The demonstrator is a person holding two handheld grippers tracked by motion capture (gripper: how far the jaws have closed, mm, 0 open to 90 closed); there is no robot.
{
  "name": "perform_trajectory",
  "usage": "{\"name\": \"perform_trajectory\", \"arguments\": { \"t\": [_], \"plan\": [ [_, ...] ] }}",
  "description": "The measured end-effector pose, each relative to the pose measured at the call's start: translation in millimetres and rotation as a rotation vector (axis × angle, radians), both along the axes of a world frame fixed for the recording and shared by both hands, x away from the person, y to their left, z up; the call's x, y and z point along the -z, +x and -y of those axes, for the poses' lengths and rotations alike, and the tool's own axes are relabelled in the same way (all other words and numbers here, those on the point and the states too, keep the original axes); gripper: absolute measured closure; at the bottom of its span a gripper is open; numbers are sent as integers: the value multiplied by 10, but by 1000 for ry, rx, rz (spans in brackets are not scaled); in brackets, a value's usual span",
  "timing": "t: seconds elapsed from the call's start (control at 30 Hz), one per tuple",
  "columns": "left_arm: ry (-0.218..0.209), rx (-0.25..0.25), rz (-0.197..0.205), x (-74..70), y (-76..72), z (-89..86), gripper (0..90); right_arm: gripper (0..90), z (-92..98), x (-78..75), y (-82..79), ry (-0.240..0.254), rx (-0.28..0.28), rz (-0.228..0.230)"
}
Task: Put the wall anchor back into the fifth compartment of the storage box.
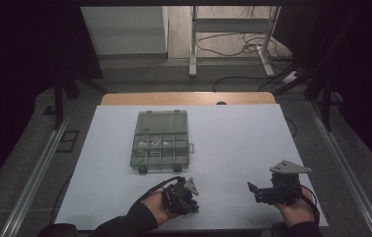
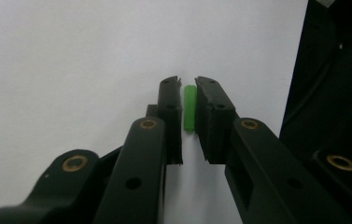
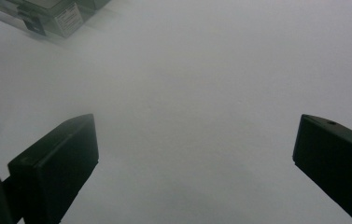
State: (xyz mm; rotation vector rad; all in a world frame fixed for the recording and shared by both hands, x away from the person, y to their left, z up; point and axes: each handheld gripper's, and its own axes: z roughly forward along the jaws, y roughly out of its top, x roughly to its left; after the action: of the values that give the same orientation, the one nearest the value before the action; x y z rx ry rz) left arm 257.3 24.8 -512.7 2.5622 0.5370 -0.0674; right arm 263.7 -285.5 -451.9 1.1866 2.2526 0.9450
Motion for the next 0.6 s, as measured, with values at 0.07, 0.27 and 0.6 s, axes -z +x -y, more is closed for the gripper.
{"name": "perform_trajectory", "arguments": {
  "t": [0.07, 0.27, 0.6],
  "plan": [
    [0, 0, -3, 11, 12, -9, 807, 6, 1, 1, 2, -1, -1, 1],
    [3, -9, -1, 10, 17, -9, 841, 6, 2, 0, 2, 0, -1, 0],
    [-25, -53, -23, -24, 82, -79, 847, 7, -9, 2, -1, -6, -6, -6]
  ]
}}
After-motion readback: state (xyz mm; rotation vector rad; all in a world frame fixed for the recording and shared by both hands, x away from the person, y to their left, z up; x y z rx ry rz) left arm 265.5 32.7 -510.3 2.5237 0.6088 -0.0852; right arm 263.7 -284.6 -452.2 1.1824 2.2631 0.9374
